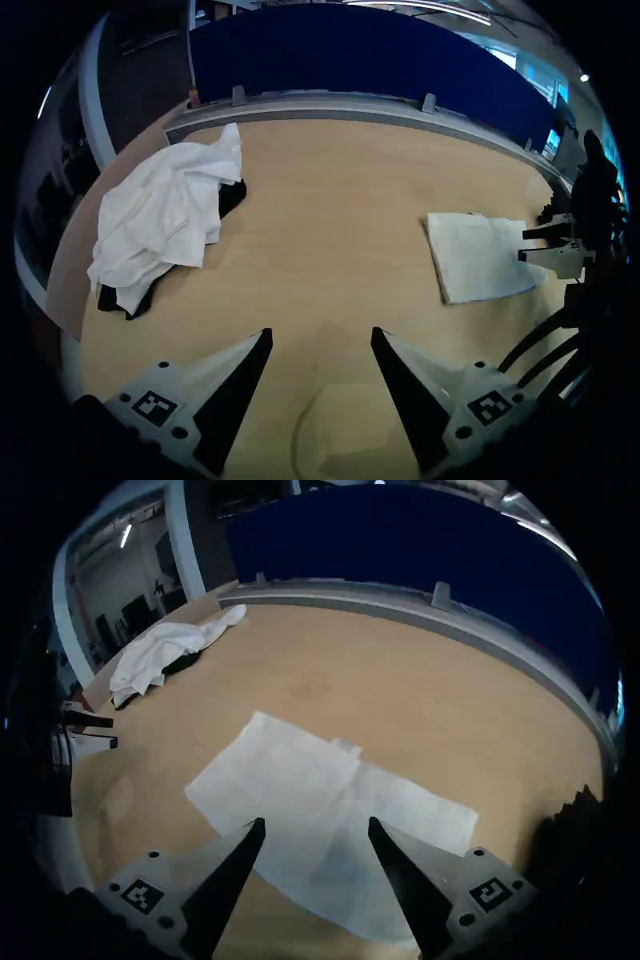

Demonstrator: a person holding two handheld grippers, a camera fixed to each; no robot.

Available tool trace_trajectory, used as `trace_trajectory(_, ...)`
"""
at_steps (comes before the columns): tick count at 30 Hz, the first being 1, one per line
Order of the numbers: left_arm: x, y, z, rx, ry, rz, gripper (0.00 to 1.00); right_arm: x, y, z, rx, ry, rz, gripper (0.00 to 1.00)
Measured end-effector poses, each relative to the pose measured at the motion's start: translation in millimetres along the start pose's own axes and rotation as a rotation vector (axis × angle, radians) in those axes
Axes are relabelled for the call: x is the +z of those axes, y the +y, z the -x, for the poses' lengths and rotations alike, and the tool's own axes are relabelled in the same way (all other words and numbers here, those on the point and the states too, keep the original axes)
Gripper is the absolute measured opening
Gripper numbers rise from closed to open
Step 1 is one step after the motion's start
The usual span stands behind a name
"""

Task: Fold towel

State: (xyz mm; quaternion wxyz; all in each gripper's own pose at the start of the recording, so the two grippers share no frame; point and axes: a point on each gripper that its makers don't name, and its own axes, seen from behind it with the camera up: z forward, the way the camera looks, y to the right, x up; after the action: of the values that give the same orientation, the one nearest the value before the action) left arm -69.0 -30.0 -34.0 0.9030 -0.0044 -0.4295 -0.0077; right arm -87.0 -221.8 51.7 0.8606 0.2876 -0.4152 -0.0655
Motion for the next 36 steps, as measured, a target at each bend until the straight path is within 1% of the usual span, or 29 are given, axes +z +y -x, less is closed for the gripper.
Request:
trace_trajectory(11, 1.1, 5.5, 2, 0.017, -0.002, 0.006, 0.91, -31.8, 28, 47, 0.044, -0.030, 0.050, 1.00)
trace_trajectory(17, -0.2, 7.5, 1, 0.021, -0.002, 0.008, 0.91, -51.1, 42, 76, 0.050, -0.057, 0.076, 1.00)
trace_trajectory(21, -1.5, 7.8, -1, 0.020, 0.000, 0.008, 0.92, -60.1, 53, 92, 0.053, -0.071, 0.095, 1.00)
trace_trajectory(27, -2.6, 8.8, -3, 0.023, 0.003, 0.009, 0.92, -62.5, 65, 103, 0.077, -0.078, 0.112, 1.00)
trace_trajectory(33, -4.2, 10.2, -5, 0.026, 0.005, 0.011, 0.91, -62.4, 70, 106, 0.074, -0.080, 0.123, 1.00)
trace_trajectory(35, -4.4, 9.9, -4, 0.026, 0.005, 0.010, 0.91, -61.8, 70, 109, 0.063, -0.089, 0.120, 0.97)
trace_trajectory(36, -4.6, 9.8, -4, 0.026, 0.005, 0.010, 0.92, -61.6, 70, 110, 0.058, -0.093, 0.119, 0.92)
